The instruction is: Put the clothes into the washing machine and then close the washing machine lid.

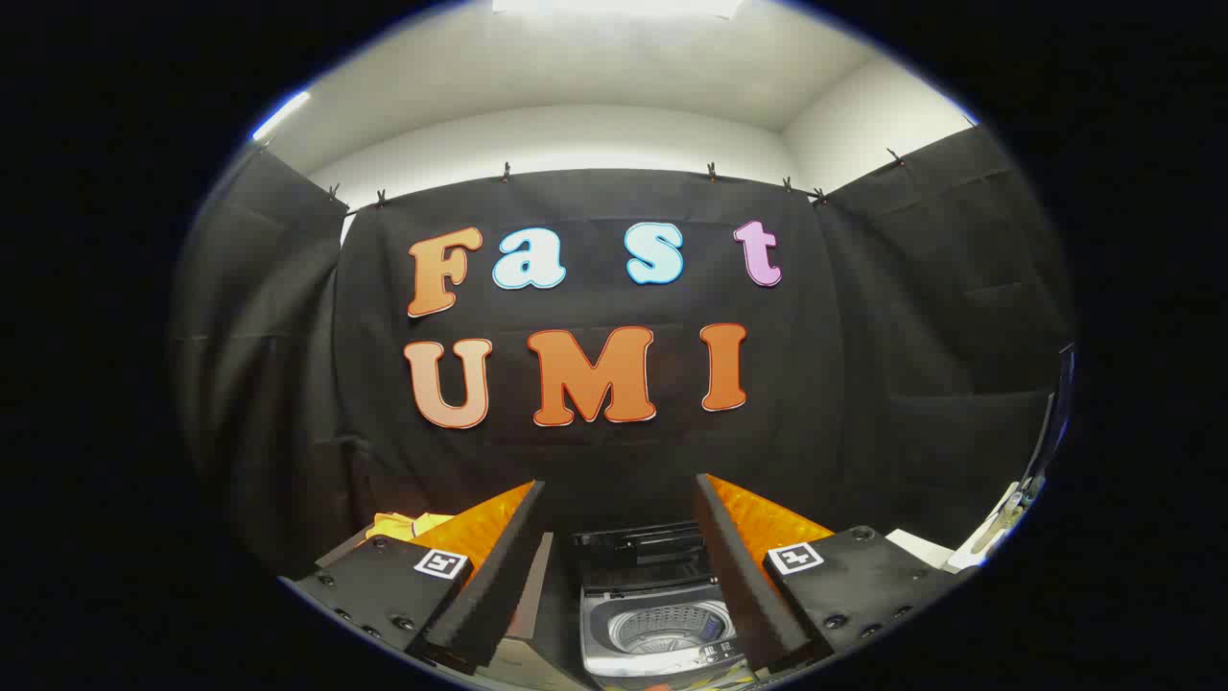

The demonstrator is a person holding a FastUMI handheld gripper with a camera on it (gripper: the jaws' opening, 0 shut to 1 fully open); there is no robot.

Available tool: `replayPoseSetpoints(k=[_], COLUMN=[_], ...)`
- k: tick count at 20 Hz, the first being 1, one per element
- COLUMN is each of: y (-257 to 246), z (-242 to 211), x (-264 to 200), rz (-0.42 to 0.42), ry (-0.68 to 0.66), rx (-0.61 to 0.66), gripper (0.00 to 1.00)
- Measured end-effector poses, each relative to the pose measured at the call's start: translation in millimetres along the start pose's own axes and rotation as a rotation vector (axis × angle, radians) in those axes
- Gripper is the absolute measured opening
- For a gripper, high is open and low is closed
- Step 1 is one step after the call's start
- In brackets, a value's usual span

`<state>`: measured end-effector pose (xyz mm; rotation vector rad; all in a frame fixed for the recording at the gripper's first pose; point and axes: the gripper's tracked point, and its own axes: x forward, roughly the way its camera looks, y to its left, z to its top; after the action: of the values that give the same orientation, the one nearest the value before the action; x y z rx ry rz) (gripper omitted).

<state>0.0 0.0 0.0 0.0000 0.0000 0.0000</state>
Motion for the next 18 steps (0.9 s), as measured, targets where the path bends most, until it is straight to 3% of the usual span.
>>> replayPoseSetpoints(k=[18], y=[4.6], z=[7.2], x=[-1.2], rz=[0.002], ry=[-0.011], rx=[-0.021], gripper=[0.98])
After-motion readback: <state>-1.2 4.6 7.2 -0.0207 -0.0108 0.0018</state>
